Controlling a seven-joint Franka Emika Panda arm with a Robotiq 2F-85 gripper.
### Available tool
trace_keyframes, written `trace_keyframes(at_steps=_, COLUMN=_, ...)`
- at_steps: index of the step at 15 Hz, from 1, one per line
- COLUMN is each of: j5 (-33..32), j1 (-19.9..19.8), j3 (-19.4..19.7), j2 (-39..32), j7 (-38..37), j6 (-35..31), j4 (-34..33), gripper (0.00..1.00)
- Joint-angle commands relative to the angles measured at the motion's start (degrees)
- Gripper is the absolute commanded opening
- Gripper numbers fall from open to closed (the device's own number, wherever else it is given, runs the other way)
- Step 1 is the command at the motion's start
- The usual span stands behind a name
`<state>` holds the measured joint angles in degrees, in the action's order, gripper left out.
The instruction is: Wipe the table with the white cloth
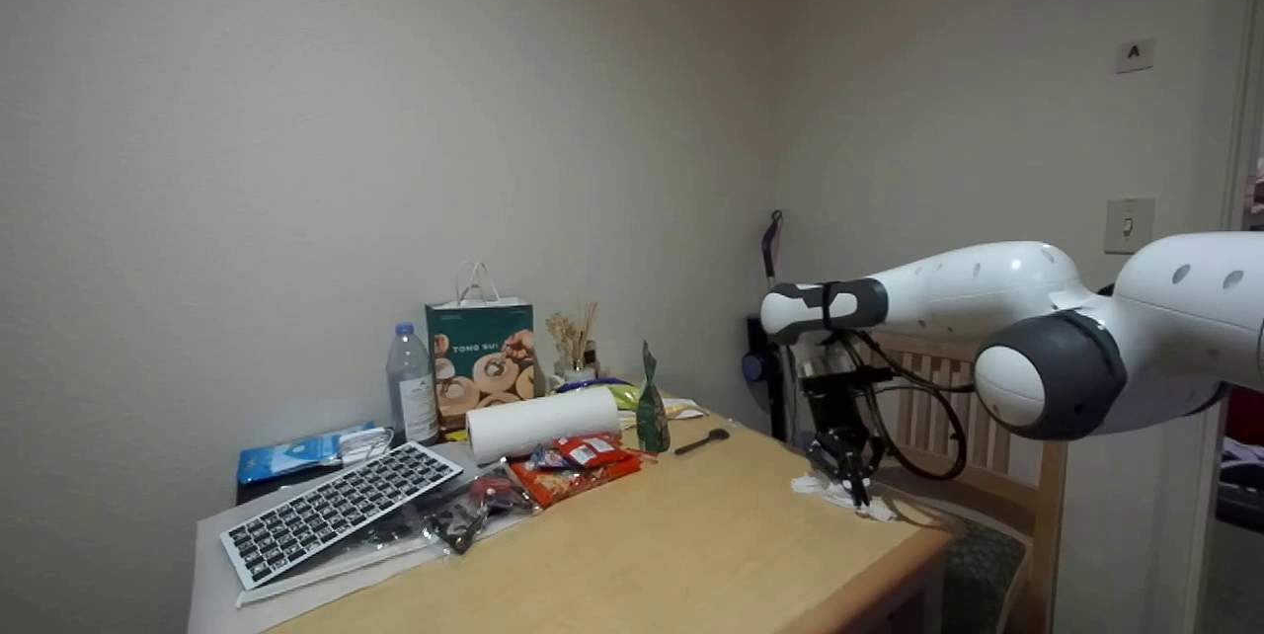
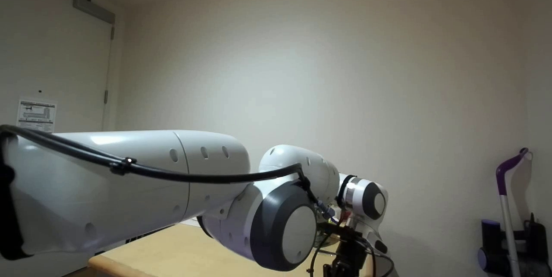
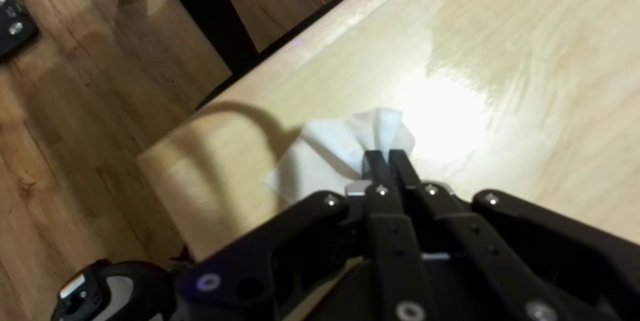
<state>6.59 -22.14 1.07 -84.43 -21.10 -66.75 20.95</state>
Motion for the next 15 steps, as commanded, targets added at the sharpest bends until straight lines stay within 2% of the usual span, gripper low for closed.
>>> trace_keyframes(at_steps=1, j5=-1.37, j1=7.65, j3=-0.19, j2=0.72, j7=3.74, j6=1.61, j4=1.75, gripper=0.06)
trace_keyframes(at_steps=5, j5=-2.42, j1=16.91, j3=-0.28, j2=-0.15, j7=5.09, j6=6.18, j4=1.53, gripper=0.05)
trace_keyframes(at_steps=6, j5=-0.81, j1=14.92, j3=-0.49, j2=-0.32, j7=1.99, j6=4.42, j4=0.28, gripper=0.06)
trace_keyframes(at_steps=8, j5=-1.87, j1=18.30, j3=-0.37, j2=-0.55, j7=2.08, j6=5.65, j4=0.27, gripper=0.06)
trace_keyframes(at_steps=12, j5=-2.34, j1=18.58, j3=-0.36, j2=-0.56, j7=3.55, j6=6.43, j4=1.12, gripper=0.06)
trace_keyframes(at_steps=15, j5=-3.31, j1=22.64, j3=-0.67, j2=-0.71, j7=5.60, j6=8.79, j4=2.86, gripper=0.06)
